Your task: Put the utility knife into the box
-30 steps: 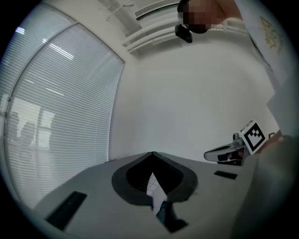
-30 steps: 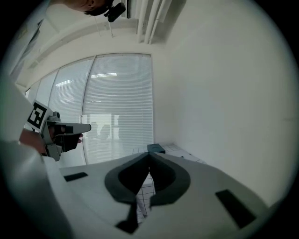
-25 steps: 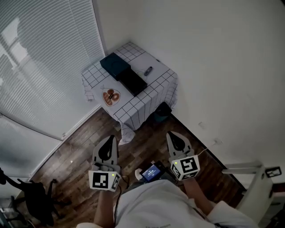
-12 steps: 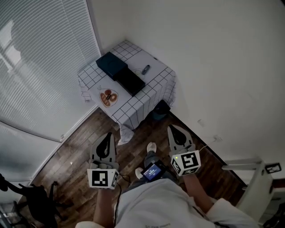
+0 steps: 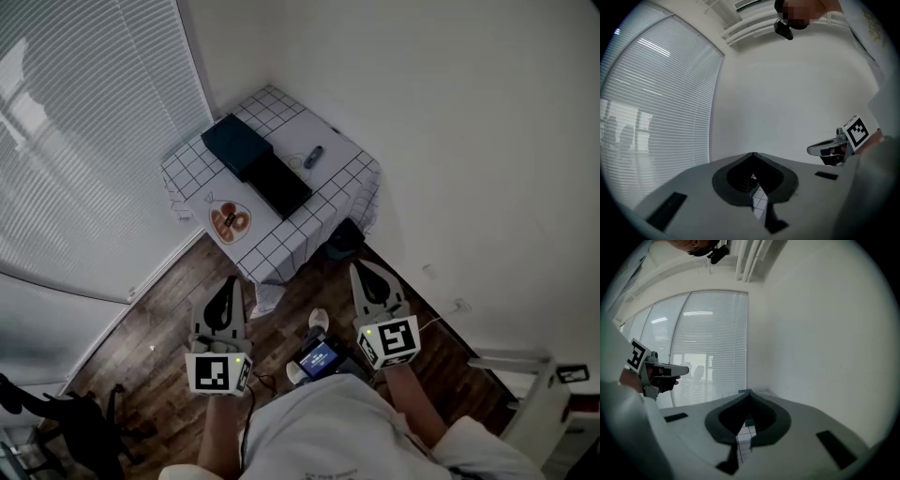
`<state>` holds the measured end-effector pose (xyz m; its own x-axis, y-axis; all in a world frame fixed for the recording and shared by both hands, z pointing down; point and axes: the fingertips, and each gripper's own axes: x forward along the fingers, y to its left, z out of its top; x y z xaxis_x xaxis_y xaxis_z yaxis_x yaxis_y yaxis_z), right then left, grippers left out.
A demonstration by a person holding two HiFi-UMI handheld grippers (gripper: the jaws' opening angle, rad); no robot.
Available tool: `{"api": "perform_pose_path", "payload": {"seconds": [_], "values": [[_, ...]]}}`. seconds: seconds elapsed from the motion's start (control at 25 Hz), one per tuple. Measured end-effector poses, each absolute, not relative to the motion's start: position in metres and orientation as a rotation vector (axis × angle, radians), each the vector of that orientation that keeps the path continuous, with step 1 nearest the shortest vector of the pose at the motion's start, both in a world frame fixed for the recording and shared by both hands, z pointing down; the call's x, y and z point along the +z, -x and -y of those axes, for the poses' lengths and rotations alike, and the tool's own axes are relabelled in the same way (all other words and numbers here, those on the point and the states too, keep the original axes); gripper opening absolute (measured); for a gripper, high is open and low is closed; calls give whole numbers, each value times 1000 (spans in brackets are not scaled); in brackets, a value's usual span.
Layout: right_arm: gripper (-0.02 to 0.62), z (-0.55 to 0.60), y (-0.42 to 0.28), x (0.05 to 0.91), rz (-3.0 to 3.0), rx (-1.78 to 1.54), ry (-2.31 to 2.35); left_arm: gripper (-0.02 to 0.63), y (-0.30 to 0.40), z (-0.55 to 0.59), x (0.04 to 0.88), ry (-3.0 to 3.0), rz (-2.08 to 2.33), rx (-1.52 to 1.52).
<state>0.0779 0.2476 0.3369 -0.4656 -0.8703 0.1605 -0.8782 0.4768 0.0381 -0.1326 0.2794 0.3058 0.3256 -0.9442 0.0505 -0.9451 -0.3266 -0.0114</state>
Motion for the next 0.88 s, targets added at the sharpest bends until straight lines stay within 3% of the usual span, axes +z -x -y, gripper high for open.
{"api": "perform_pose_path", "payload": {"seconds": [0.88], "values": [[6, -104, -94, 336, 2647, 160, -1435, 8, 119, -138, 304, -2433, 1945, 124]]}}
